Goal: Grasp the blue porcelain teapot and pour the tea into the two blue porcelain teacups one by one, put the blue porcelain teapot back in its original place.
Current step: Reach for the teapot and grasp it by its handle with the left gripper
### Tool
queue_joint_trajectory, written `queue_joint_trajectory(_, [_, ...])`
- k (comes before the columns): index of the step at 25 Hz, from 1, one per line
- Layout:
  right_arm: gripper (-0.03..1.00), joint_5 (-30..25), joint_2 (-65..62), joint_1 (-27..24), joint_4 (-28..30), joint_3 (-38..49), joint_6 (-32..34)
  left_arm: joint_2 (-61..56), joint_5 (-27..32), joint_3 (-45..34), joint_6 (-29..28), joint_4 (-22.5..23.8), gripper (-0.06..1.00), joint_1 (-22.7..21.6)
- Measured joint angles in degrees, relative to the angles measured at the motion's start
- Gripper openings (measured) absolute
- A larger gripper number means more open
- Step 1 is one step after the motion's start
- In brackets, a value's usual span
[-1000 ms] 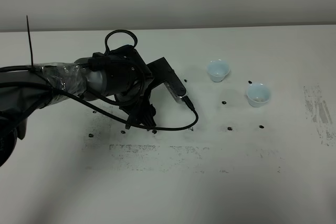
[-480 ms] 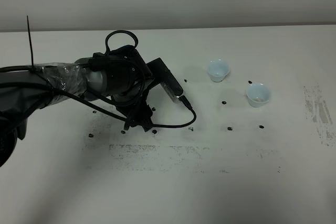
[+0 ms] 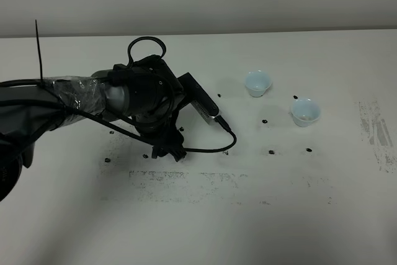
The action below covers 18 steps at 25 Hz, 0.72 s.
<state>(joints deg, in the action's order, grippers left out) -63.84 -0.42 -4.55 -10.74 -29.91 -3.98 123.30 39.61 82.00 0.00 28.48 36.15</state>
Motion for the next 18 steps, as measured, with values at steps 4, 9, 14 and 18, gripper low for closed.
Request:
queue_joint_trajectory(4, [0.45,0.0,0.0,0.0,0.0,0.0,0.0,0.0,-4.62,0.0,6.73,0.33,0.69,0.0])
queue_joint_trajectory(9, [0.45,0.0,0.0,0.0,0.0,0.0,0.0,0.1,-4.71,0.0,8.12,4.08,0.69,-0.06])
queue_joint_trajectory(14, [0.45,0.05,0.0,0.0,0.0,0.0,0.0,0.23,-4.11,0.0,6.25,6.93,0.69,-0.06])
queue_joint_trajectory(18, [0.45,0.05,0.0,0.0,0.0,0.0,0.0,0.27,-3.55,0.0,5.96,8.36,0.69,-0.06])
